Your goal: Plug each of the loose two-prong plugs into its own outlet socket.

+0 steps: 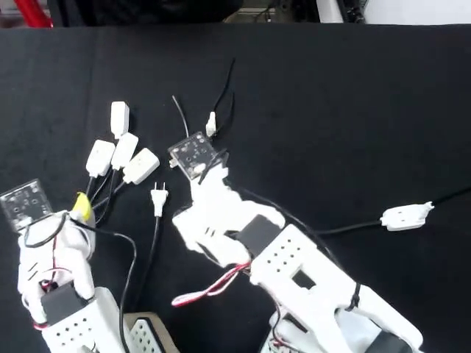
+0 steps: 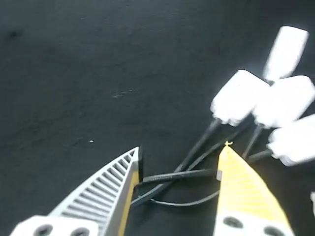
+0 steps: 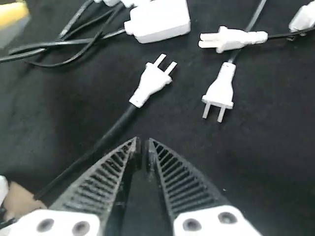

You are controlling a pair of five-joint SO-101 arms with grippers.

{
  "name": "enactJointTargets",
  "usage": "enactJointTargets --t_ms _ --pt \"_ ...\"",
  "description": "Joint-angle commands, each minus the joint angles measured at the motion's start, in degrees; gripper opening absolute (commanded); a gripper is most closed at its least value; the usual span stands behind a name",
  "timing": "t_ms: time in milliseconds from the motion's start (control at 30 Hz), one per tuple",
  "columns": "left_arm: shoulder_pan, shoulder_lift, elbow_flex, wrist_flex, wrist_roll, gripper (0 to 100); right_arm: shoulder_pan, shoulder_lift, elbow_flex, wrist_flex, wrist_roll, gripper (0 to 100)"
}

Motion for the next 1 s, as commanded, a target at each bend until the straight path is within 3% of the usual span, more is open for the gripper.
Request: enactJointTargets --t_ms 0,100,167,333,400,567,700,833,967 --pt "-2.24 -0.26 -0.31 -1.23 -0.53 26 0.62 -0.22 0.04 -1.23 8.18 1.2" --pt "-8.84 -0.26 -0.66 -2.11 -0.35 26 0.18 -0.22 2.86 -2.81 22.33 1.5" --pt "-14.37 -0.26 -0.84 -3.69 -0.35 26 0.18 -0.22 2.77 -2.73 26.99 1.5" --pt "-24.31 -0.26 2.68 -9.32 -0.26 26 0.26 4.79 -2.15 -1.41 13.89 9.7" --pt "-25.01 -0.18 4.79 -11.96 -0.26 26 0.09 11.12 -5.14 -1.49 10.64 13.2" --pt "-24.84 -0.09 6.20 -12.22 2.55 26 -0.79 30.73 -17.10 -1.23 5.80 8.9" --pt "-16.66 0.09 3.21 -9.49 3.08 26 -0.97 38.37 -23.69 3.25 5.27 8.0" --pt "-1.89 3.96 -3.21 -7.30 0.09 26 7.91 35.30 -29.58 15.21 5.71 8.2" --pt "8.22 15.30 -12.62 -7.47 -2.64 26 16.53 27.38 -30.37 21.45 9.49 9.0"
